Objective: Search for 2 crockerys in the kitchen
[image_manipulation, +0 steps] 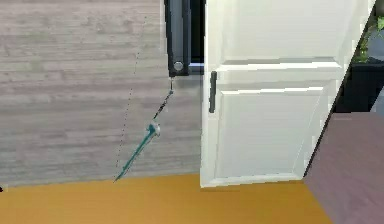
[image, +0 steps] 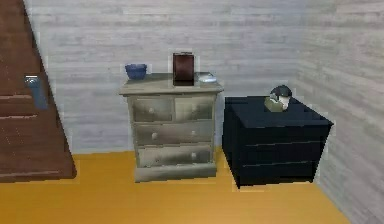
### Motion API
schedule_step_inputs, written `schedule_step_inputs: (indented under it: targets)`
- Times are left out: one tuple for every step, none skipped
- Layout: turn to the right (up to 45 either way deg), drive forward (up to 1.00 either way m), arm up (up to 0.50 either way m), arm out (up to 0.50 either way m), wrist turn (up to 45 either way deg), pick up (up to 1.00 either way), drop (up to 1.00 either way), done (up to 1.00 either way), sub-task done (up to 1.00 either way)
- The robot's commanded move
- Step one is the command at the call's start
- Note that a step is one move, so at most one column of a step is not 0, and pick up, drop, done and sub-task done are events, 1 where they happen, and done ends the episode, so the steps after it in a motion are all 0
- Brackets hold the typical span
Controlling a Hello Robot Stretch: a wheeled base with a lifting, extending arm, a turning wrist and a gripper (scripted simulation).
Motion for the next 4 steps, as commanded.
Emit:
schedule_step_inputs:
  targets:
    - [-27.0, 0.00, 0.00, 0.00, 0.0, 0.00, 0.00, 0.00, 0.00]
    - [0.0, 0.60, 0.00, 0.00, 0.0, 0.00, 0.00, 0.00, 0.00]
    - [-42.0, 0.00, 0.00, 0.00, 0.0, 0.00, 0.00, 0.00, 0.00]
    - [0.0, 1.00, 0.00, 0.00, 0.0, 0.00, 0.00, 0.00, 0.00]
